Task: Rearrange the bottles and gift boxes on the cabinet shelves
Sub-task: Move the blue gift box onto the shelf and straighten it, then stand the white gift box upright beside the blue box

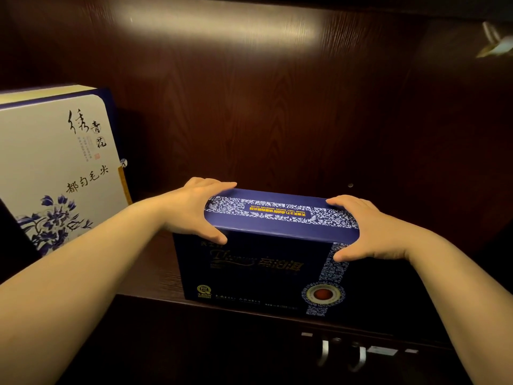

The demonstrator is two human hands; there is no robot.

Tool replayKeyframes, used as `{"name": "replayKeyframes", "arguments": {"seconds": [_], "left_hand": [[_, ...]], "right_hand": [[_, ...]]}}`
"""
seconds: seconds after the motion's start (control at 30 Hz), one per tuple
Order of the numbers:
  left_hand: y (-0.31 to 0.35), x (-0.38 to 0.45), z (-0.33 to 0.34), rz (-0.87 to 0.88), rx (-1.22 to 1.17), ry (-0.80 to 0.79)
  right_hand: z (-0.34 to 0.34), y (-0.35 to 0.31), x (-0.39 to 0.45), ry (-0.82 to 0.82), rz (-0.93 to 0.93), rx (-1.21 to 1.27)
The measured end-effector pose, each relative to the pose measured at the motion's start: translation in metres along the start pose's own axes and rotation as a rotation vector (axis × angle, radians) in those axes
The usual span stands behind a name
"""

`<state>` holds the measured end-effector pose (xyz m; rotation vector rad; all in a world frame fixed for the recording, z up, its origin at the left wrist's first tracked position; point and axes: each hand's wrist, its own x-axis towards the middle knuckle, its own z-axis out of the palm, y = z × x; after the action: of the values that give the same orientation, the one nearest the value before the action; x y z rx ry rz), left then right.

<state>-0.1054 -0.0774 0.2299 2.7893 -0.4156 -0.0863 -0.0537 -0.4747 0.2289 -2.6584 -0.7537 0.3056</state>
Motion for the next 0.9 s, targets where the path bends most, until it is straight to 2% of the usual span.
{"name": "replayKeyframes", "arguments": {"seconds": [0.1,0.23,0.33,0.47,0.57,0.73,0.9], "left_hand": [[0.002,-0.004,0.001,-0.012,0.072,-0.010],[0.005,-0.008,0.006,0.012,0.287,0.047],[0.007,-0.017,0.008,0.005,0.267,0.130],[0.004,-0.040,0.016,-0.049,0.039,0.389],[-0.003,-0.055,0.015,-0.126,-0.066,0.484],[-0.014,-0.067,-0.001,-0.161,-0.018,0.489],[-0.044,-0.094,-0.038,-0.210,0.118,0.656]], "right_hand": [[0.000,0.000,-0.002,-0.005,-0.005,-0.010],[0.001,-0.006,-0.004,0.007,0.025,-0.015],[0.001,-0.014,-0.013,0.051,0.037,0.025],[0.018,-0.031,-0.028,0.336,-0.042,0.050],[0.039,-0.055,-0.029,0.504,-0.194,0.037],[0.057,-0.110,-0.005,0.461,-0.342,0.054],[0.064,-0.178,0.055,0.376,-0.382,0.171]]}}
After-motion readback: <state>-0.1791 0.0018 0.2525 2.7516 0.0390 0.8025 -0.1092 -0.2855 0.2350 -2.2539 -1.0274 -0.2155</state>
